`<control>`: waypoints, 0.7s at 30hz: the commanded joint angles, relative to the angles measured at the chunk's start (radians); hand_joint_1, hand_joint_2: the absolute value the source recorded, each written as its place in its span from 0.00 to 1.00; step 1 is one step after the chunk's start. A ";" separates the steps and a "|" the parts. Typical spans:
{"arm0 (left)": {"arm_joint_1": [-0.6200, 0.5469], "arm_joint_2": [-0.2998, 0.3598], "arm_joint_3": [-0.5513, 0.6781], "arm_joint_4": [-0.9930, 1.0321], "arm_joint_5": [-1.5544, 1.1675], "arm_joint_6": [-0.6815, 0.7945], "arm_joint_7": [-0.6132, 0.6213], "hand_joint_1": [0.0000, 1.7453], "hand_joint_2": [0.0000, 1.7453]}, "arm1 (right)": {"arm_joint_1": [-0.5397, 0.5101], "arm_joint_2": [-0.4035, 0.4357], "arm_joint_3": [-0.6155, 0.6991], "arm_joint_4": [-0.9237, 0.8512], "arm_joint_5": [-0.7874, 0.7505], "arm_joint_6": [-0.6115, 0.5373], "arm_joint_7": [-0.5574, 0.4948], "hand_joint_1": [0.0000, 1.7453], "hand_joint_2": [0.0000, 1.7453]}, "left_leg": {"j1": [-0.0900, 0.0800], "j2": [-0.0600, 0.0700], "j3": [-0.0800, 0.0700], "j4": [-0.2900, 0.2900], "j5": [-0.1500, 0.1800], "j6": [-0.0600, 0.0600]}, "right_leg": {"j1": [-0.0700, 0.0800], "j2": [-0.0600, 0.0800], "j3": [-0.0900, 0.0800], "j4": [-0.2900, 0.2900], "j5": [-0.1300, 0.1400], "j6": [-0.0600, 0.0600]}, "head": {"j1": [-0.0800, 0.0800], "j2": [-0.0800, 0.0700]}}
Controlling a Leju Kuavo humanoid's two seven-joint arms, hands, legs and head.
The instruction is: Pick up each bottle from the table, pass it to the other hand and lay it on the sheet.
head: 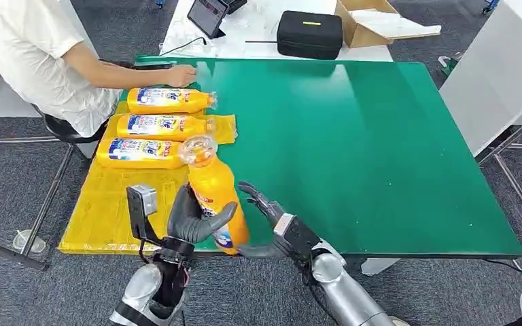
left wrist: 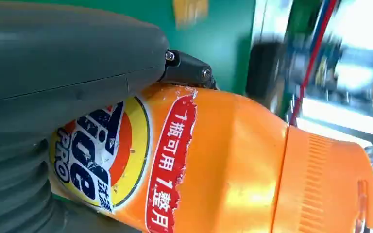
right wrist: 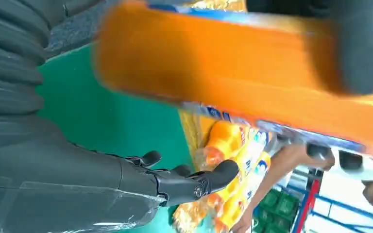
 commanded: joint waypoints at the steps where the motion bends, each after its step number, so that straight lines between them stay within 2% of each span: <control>1: -0.075 0.075 0.019 0.081 -0.278 0.172 -0.011 0.91 1.00 | 0.031 0.018 -0.080 -0.016 0.121 -0.185 -0.015 0.00 1.00 | 0.000 0.001 0.006 -0.001 -0.002 0.000 | 0.001 0.000 0.006 -0.001 -0.002 -0.003 | 0.000 0.000; 2: -0.073 0.079 0.025 0.075 -0.296 0.188 -0.011 0.87 1.00 | 0.036 0.020 -0.087 -0.016 0.136 -0.211 -0.020 0.00 1.00 | 0.000 0.001 0.004 -0.001 -0.001 0.000 | 0.001 0.000 0.004 -0.001 -0.001 -0.002 | 0.000 0.000; 4: -0.090 0.129 0.011 0.084 -0.560 0.385 0.033 0.86 1.00 | 0.062 0.063 -0.177 -0.053 0.194 -0.453 -0.085 0.00 1.00 | 0.000 0.001 0.004 -0.001 -0.001 0.000 | 0.001 0.000 0.004 0.000 -0.001 -0.002 | 0.000 0.000; 5: -0.101 0.150 0.016 0.096 -0.633 0.416 0.064 0.85 1.00 | 0.072 0.089 -0.233 -0.083 0.184 -0.545 -0.116 0.00 1.00 | 0.000 0.002 0.005 -0.001 -0.001 0.000 | 0.001 0.000 0.004 0.000 -0.001 -0.002 | 0.000 0.000; 6: -0.125 0.163 0.029 0.141 -0.723 0.420 0.130 0.89 1.00 | 0.078 0.100 -0.262 -0.111 0.178 -0.587 -0.145 0.00 1.00 | 0.000 0.001 0.002 -0.001 0.000 0.000 | 0.000 0.000 0.002 0.000 0.000 -0.001 | 0.000 0.000; 7: -0.170 0.181 0.035 0.226 -0.830 0.405 0.178 0.88 1.00 | 0.090 0.106 -0.292 -0.173 0.184 -0.658 -0.159 0.00 1.00 | 0.000 0.002 0.005 -0.001 -0.002 0.000 | 0.001 0.000 0.005 0.000 -0.002 -0.003 | 0.000 0.000; 11: -0.195 0.169 0.070 0.280 -0.840 0.391 0.149 0.88 1.00 | 0.096 0.101 -0.302 -0.189 0.181 -0.654 -0.159 0.00 1.00 | 0.000 -0.001 0.004 -0.001 0.000 0.000 | 0.001 -0.002 0.004 0.000 -0.001 -0.002 | 0.000 0.000; 15: -0.195 0.158 0.073 0.287 -0.845 0.393 0.142 0.88 1.00 | 0.099 0.104 -0.300 -0.186 0.182 -0.652 -0.159 0.00 1.00 | 0.001 0.003 0.007 0.000 -0.002 0.000 | 0.001 0.000 0.006 0.000 -0.001 -0.003 | 0.000 0.000; 16: -0.206 0.167 0.054 0.307 -0.903 0.378 0.202 0.86 1.00 | 0.104 0.104 -0.293 -0.225 0.157 -0.673 -0.159 0.00 1.00 | 0.000 0.001 0.002 0.000 0.000 -0.001 | 0.000 0.000 0.001 0.000 0.000 -0.001 | 0.000 0.000; 17: -0.217 0.172 0.055 0.322 -0.912 0.363 0.217 0.86 1.00 | 0.107 0.097 -0.288 -0.239 0.145 -0.688 -0.159 0.00 1.00 | 0.001 0.001 0.005 0.000 -0.001 -0.001 | 0.001 -0.001 0.005 0.000 -0.001 -0.002 | 0.000 0.000; 18: -0.265 0.187 0.042 0.402 -0.982 0.327 0.297 0.58 1.00 | 0.115 0.080 -0.275 -0.286 0.146 -0.746 -0.159 0.00 1.00 | 0.001 0.001 0.007 0.000 -0.002 0.000 | 0.001 -0.001 0.006 0.000 -0.002 -0.003 | 0.000 0.000; 19: -0.310 0.195 0.045 0.485 -1.011 0.296 0.329 0.58 1.00 | 0.122 0.076 -0.285 -0.294 0.115 -0.726 -0.159 0.00 1.00 | 0.000 0.000 0.002 0.000 0.001 -0.001 | 0.000 -0.002 0.002 0.000 0.000 -0.002 | 0.000 0.000; 20: -0.345 0.195 0.050 0.555 -1.037 0.287 0.333 0.84 1.00 | 0.125 0.077 -0.296 -0.290 0.125 -0.715 -0.159 0.00 1.00 | 0.000 0.000 0.004 0.000 0.000 -0.001 | 0.001 -0.002 0.003 0.001 -0.001 -0.002 | 0.000 0.000; 21: -0.376 0.200 0.045 0.618 -1.061 0.245 0.343 0.93 1.00 | 0.127 0.082 -0.308 -0.276 0.128 -0.688 -0.159 0.00 1.00 | 0.000 -0.001 0.004 -0.001 0.000 -0.001 | 0.000 -0.003 0.004 0.000 -0.001 -0.002 | 0.000 0.000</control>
